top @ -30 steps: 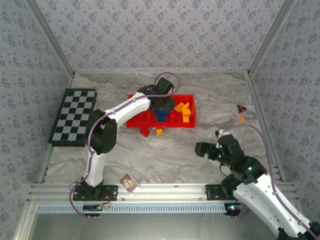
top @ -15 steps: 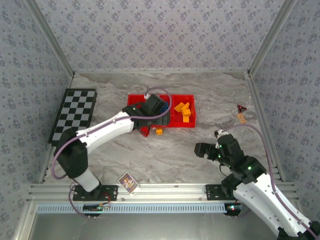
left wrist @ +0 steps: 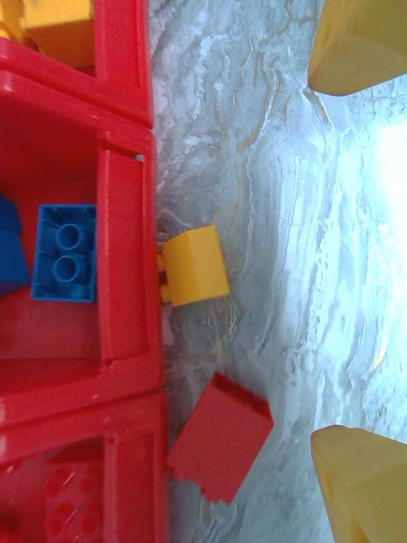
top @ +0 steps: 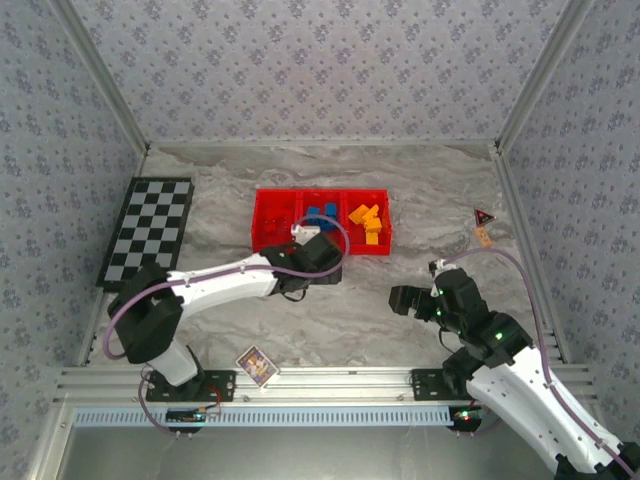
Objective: Sort the legos into containers by color
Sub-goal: Move the container to the top-center of the table.
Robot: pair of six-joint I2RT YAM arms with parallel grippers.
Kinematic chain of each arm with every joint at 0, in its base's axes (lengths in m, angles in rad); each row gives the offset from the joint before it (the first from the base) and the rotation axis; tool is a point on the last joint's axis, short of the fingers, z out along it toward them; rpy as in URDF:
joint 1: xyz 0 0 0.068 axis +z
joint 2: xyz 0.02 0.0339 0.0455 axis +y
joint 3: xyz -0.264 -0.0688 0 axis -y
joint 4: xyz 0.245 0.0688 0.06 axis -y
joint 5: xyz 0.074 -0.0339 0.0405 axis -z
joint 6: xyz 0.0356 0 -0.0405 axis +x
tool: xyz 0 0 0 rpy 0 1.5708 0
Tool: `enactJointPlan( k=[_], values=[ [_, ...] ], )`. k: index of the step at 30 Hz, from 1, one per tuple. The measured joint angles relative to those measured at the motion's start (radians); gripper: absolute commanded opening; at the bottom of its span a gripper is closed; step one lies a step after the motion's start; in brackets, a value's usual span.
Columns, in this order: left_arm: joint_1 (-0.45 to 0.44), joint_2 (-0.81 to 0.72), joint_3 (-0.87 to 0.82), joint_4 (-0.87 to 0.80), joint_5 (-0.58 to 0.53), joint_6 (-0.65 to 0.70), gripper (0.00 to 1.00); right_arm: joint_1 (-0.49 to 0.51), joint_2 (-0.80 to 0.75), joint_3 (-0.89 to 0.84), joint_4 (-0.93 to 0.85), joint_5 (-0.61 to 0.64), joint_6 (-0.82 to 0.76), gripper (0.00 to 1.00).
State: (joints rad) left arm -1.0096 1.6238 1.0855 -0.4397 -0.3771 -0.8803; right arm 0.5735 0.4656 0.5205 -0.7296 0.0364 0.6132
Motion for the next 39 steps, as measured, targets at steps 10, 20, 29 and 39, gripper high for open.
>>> enactJointPlan(
  k=[10, 20, 29, 39],
  values=[
    [-0.005, 0.178, 0.066, -0.002, -0.020, -0.088, 1.00, 0.000, 0.000, 0.000, 0.000, 0.000, 0.000, 1.00],
    [0.004, 0.286, 0.179, -0.005, -0.019, -0.091, 0.91, 0.000, -0.009, 0.002, -0.001, 0.001, 0.000, 1.00],
    [0.056, 0.328, 0.193, -0.021, -0.003, -0.098, 0.84, 0.000, -0.070, 0.002, -0.001, 0.013, 0.000, 1.00],
    [0.096, 0.358, 0.240, -0.038, 0.024, -0.085, 0.83, 0.000, -0.071, 0.002, 0.000, 0.020, 0.000, 0.99]
  ],
)
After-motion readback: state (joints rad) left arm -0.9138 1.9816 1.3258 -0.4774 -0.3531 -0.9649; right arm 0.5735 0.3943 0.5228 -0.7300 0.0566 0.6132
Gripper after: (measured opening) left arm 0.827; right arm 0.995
